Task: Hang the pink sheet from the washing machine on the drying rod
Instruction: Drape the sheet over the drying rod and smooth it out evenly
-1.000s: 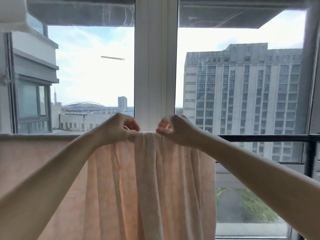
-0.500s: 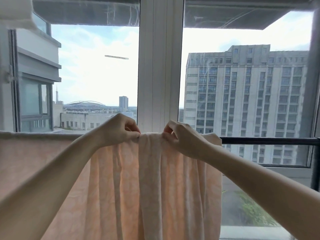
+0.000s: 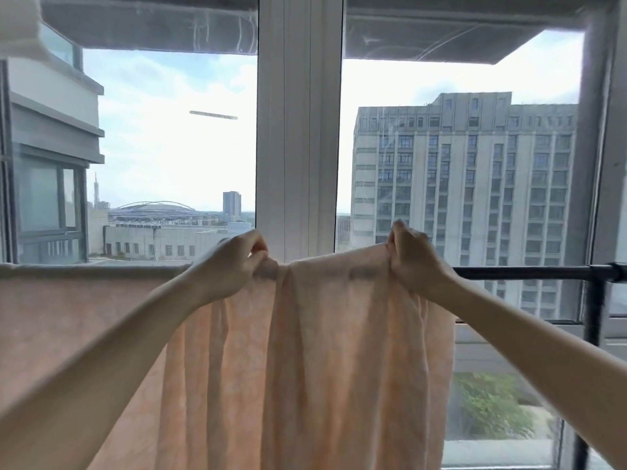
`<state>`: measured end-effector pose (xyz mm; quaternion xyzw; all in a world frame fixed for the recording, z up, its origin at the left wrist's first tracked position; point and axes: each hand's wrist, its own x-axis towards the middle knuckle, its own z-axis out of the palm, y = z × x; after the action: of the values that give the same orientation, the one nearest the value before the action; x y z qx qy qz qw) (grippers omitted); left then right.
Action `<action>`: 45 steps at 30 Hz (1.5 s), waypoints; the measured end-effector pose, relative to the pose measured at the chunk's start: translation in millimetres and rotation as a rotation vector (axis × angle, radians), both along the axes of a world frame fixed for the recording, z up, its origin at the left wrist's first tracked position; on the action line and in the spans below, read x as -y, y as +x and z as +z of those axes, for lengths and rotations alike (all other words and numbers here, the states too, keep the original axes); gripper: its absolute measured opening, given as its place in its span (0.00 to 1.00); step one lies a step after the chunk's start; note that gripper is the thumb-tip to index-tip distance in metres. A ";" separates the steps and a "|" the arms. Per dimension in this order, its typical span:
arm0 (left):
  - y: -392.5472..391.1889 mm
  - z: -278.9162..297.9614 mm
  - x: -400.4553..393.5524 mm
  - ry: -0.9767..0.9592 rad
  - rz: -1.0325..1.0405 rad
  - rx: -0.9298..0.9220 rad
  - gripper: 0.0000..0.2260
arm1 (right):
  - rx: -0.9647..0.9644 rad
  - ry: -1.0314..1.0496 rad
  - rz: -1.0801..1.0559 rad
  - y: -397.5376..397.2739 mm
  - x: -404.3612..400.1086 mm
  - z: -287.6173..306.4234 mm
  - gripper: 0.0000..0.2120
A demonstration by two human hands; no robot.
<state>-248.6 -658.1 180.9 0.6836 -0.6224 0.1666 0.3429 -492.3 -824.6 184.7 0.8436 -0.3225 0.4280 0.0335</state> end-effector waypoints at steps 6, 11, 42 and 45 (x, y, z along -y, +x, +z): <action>-8.5 3.1 8.0 0.023 -0.073 -0.015 0.05 | -0.031 -0.092 0.093 -2.7 -11.0 -3.1 0.03; -20.5 1.5 11.9 -0.005 -0.078 0.012 0.05 | -0.166 -0.153 0.323 31.9 -46.8 -6.8 0.09; -17.4 -5.8 16.2 -0.095 0.004 0.054 0.03 | -0.048 -0.209 0.366 47.3 -44.0 -23.9 0.09; -16.2 -6.1 10.9 -0.094 0.015 0.083 0.04 | 0.020 -0.190 0.323 46.7 -42.5 -24.4 0.07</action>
<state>-264.8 -669.0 174.8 0.6639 -0.6222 0.2265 0.3474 -445.6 -782.1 160.3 0.8731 -0.1413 0.4648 0.0410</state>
